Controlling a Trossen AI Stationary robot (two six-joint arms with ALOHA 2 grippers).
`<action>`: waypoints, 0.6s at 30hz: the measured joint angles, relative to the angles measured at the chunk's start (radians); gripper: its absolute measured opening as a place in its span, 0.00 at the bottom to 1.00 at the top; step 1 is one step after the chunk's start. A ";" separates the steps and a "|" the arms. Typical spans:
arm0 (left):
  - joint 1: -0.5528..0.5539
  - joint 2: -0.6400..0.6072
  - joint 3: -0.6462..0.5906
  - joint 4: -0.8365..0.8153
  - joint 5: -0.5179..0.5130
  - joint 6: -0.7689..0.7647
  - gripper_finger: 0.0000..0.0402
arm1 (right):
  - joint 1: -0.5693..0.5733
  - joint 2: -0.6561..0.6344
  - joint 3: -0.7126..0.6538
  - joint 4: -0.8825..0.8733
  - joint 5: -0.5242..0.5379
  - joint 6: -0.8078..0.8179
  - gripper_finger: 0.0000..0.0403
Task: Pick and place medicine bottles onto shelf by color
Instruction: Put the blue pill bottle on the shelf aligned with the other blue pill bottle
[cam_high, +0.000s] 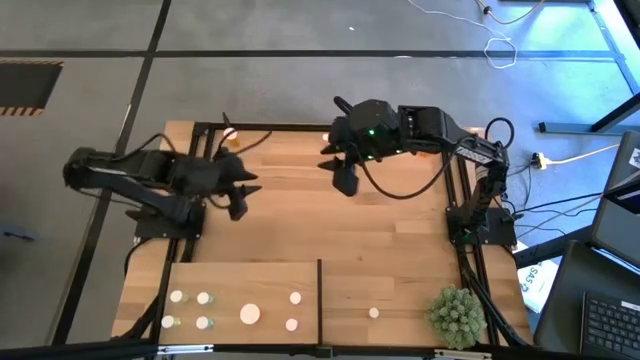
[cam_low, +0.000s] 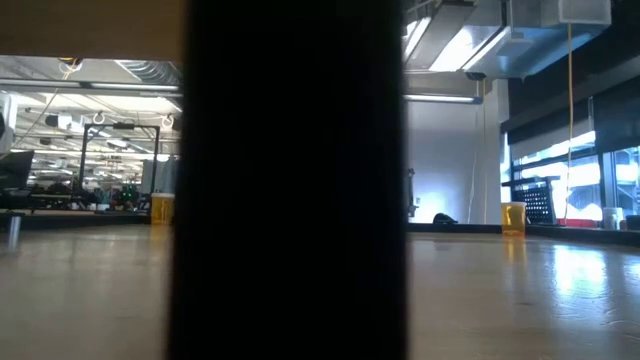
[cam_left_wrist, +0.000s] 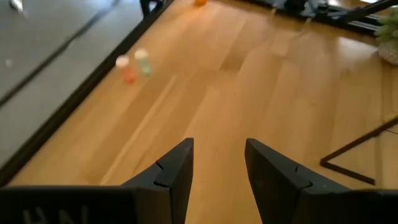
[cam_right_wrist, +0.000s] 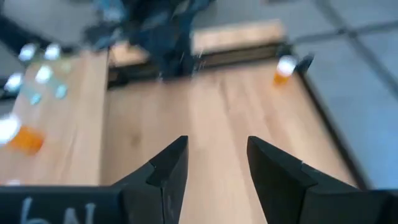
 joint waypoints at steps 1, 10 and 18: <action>0.037 0.001 0.000 -0.011 0.029 0.000 0.34 | 0.000 -0.004 0.000 -0.024 -0.031 0.012 0.41; 0.310 0.001 0.000 -0.118 0.172 0.000 0.34 | 0.000 -0.008 -0.004 -0.099 -0.184 0.071 0.41; 0.439 0.001 0.000 -0.124 0.214 -0.060 0.34 | -0.032 0.033 -0.006 -0.169 -0.145 0.082 0.41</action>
